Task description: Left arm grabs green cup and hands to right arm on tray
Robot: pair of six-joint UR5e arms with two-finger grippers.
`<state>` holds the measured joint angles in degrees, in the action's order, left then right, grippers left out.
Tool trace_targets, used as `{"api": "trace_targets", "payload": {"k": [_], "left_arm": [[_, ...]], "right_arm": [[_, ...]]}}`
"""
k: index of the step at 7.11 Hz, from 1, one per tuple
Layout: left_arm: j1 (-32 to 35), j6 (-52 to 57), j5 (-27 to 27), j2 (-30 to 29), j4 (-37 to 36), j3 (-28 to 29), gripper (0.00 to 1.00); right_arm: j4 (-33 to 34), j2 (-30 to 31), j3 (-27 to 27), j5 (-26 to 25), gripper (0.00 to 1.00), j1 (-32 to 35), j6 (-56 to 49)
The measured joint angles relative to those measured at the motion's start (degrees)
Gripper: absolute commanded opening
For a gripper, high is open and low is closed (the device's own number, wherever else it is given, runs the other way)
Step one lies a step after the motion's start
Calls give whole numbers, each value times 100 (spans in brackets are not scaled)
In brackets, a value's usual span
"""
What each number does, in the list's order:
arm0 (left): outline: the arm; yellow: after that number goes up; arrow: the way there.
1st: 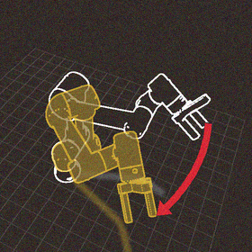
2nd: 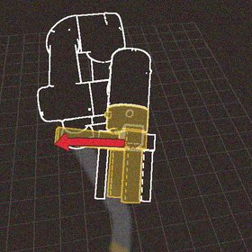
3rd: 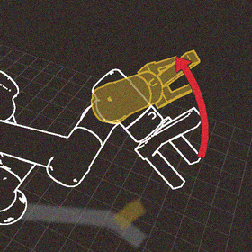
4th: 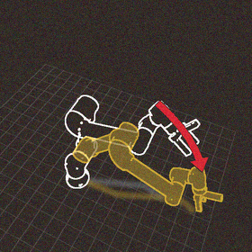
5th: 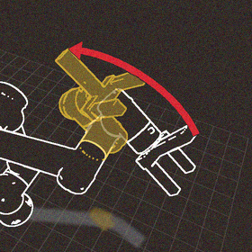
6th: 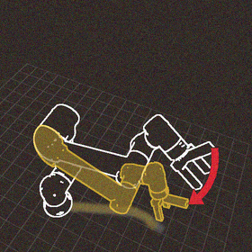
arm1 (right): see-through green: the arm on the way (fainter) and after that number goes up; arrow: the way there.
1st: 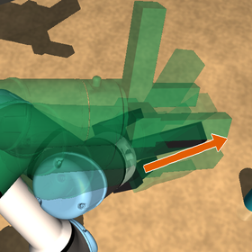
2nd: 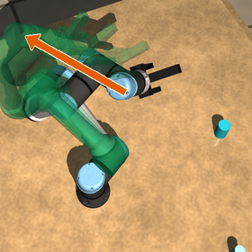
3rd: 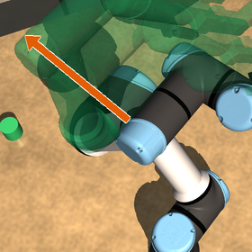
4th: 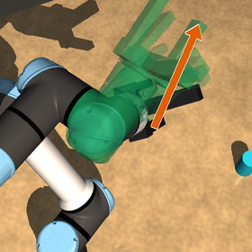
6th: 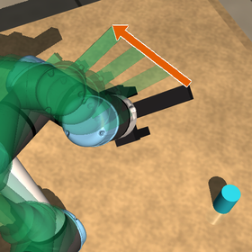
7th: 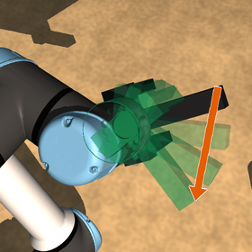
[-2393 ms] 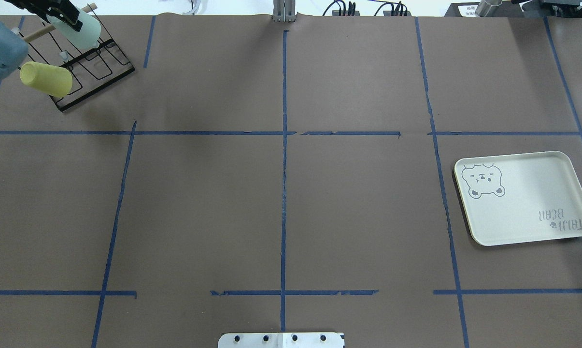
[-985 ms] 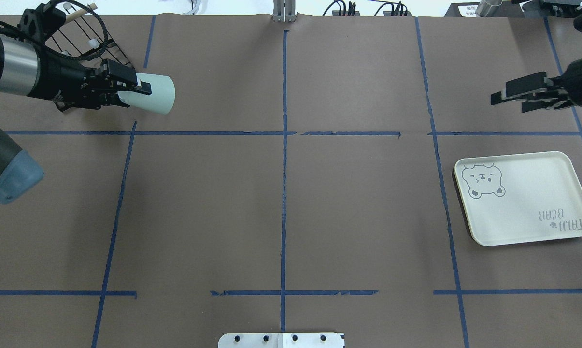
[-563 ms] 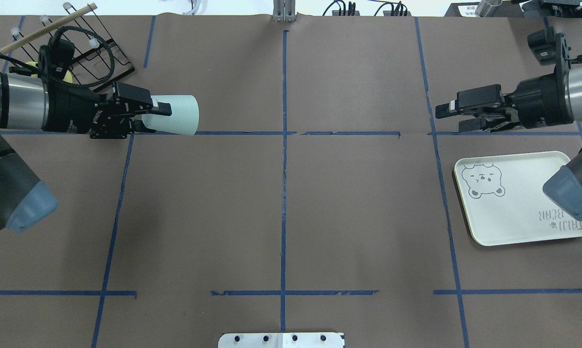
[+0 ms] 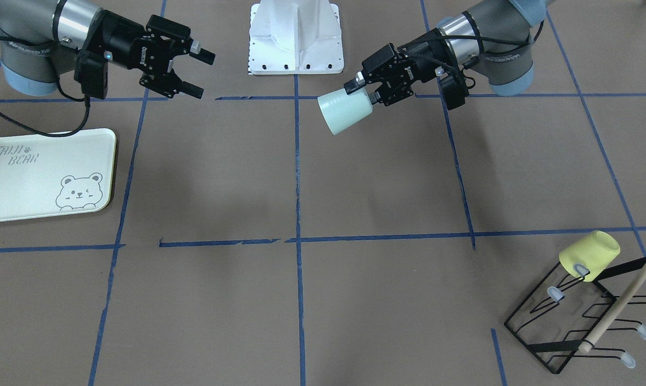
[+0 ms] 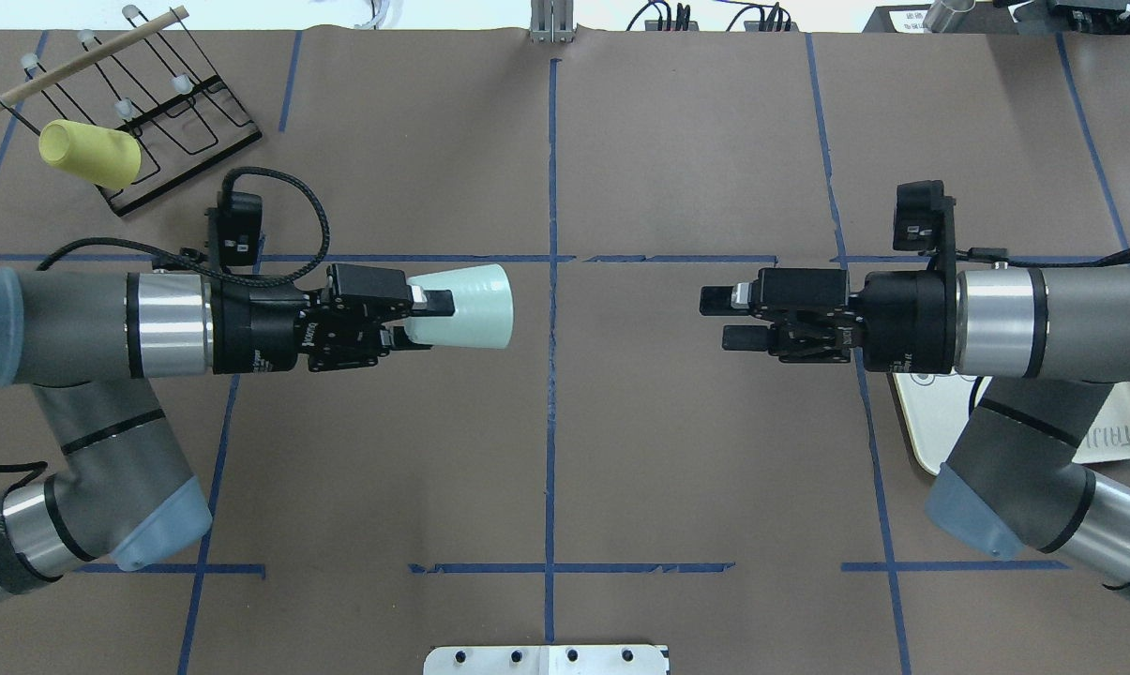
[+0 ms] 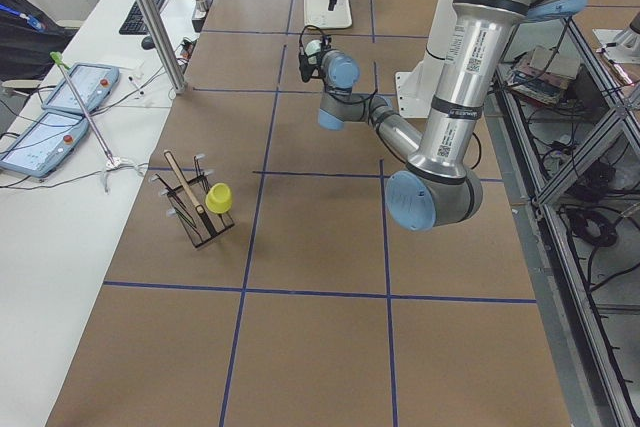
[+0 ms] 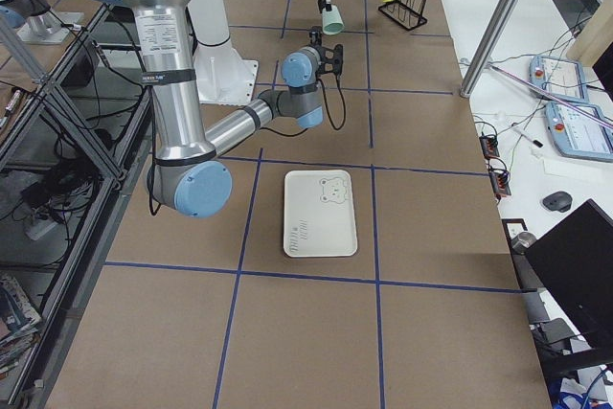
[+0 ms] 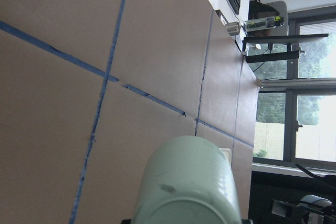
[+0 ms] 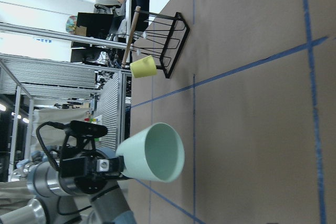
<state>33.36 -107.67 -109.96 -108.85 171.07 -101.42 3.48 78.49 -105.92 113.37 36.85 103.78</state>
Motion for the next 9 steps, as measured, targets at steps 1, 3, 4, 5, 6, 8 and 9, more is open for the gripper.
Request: {"api": "trace_targets", "payload": {"k": [1,3,4,5,6,8,9], "left_arm": [[-198,-4,22,-181,204,28,42],[-400,-5,26,-342,727,75,42],[-456,-15,19,-401,945,80,42],[-510,-59,16,-491,1056,84,40],[-546,-154,16,-576,1107,86,40],[-564,-267,18,-638,1132,93,39],[-569,-290,21,-643,1136,95,39]], "right_arm": [[-121,-245,-1,-120,100,-124,353],[-325,-535,-2,-290,98,-229,862],[-401,-581,0,-348,98,-250,938],[-430,-603,4,-373,98,-270,964],[-440,-611,7,-381,98,-319,971],[-450,-618,-9,-384,98,-477,971],[-453,-621,-39,-380,97,-532,975]]}}
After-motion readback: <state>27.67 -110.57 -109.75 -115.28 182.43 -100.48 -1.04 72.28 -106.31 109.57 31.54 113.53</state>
